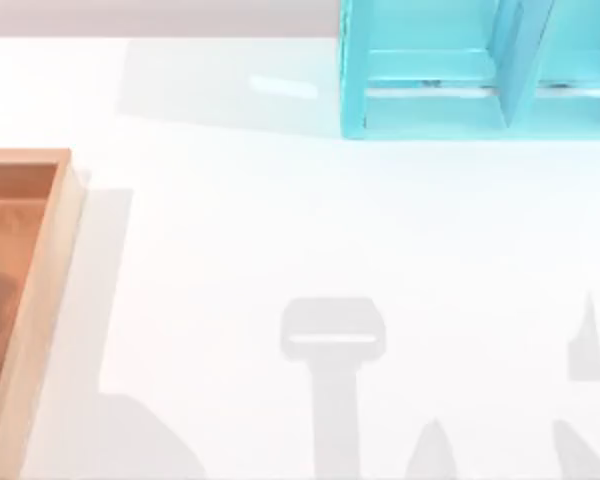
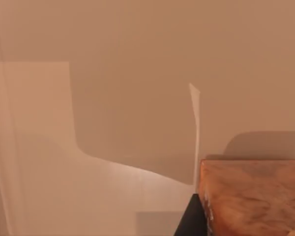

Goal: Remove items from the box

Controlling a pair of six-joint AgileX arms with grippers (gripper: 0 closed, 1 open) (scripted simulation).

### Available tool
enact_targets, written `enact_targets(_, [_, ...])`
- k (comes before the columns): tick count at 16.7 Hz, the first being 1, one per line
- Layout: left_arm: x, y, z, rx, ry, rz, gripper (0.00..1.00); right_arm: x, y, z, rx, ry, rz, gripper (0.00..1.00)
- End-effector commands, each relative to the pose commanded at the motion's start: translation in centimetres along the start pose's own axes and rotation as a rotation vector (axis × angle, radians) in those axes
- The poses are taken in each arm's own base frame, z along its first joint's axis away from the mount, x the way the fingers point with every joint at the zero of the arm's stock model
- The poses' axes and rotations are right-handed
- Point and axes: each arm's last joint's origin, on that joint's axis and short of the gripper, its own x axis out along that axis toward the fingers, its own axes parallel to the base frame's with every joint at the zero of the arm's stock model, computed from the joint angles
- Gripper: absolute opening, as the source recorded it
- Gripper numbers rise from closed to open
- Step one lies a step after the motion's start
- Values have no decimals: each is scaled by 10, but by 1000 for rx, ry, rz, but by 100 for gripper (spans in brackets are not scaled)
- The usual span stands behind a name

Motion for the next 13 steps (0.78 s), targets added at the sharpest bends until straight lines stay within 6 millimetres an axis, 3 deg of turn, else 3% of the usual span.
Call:
enact_targets(8, [-2, -1, 1, 3, -4, 1, 0, 0, 0, 0, 0, 0, 0, 100])
enact_targets(10, [-18, -6, 6, 18, -35, 15, 0, 0, 0, 0, 0, 0, 0, 100])
enact_targets(13, [-70, -15, 17, 34, -127, 50, 0, 0, 0, 0, 0, 0, 0, 100])
